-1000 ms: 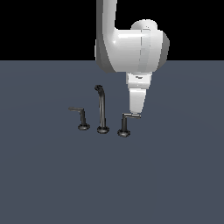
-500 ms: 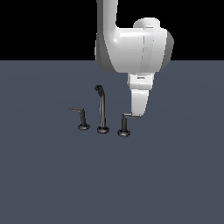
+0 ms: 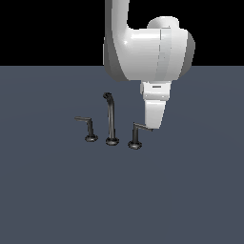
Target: Turn on the faucet by rotating a designated handle.
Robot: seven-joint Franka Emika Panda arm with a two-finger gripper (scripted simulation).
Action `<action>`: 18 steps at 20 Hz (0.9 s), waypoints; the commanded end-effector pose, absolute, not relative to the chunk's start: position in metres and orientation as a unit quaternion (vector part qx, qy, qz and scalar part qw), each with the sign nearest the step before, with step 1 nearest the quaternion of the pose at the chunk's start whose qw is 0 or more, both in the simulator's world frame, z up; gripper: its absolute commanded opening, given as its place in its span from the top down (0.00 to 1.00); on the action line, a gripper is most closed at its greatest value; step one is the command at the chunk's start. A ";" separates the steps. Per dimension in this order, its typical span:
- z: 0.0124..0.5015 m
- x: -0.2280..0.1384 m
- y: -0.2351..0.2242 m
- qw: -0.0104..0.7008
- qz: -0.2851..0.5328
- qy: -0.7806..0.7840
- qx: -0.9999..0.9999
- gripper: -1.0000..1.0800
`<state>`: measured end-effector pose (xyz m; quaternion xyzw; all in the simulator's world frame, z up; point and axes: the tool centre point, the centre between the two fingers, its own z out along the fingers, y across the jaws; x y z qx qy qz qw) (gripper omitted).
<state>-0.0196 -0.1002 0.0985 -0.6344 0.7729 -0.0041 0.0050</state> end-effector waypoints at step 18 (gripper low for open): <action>0.098 -0.069 -0.075 0.001 -0.002 0.777 -0.630 1.00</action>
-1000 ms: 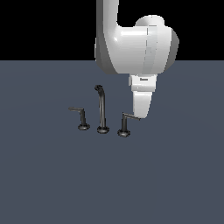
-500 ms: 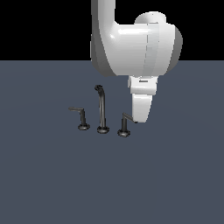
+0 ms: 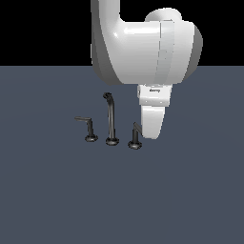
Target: Turn on the faucet by rotating a designated handle.
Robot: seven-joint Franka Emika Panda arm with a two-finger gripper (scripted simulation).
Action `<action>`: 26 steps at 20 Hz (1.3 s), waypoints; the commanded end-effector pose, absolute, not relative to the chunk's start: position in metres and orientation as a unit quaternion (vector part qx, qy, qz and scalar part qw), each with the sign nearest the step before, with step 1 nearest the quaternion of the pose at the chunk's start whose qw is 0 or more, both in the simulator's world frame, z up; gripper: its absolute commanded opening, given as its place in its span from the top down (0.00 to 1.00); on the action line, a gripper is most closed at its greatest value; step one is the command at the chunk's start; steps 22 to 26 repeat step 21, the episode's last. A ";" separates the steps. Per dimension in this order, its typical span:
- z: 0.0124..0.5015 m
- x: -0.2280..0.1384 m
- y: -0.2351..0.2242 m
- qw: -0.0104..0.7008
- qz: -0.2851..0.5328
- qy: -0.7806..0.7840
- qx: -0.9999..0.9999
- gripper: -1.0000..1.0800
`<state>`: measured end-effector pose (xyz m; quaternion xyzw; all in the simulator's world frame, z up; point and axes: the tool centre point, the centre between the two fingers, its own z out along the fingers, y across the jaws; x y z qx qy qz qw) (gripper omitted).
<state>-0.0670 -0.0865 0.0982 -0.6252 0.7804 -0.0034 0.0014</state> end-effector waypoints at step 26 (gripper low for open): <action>0.098 -0.056 0.000 0.000 0.000 0.774 -0.633 1.00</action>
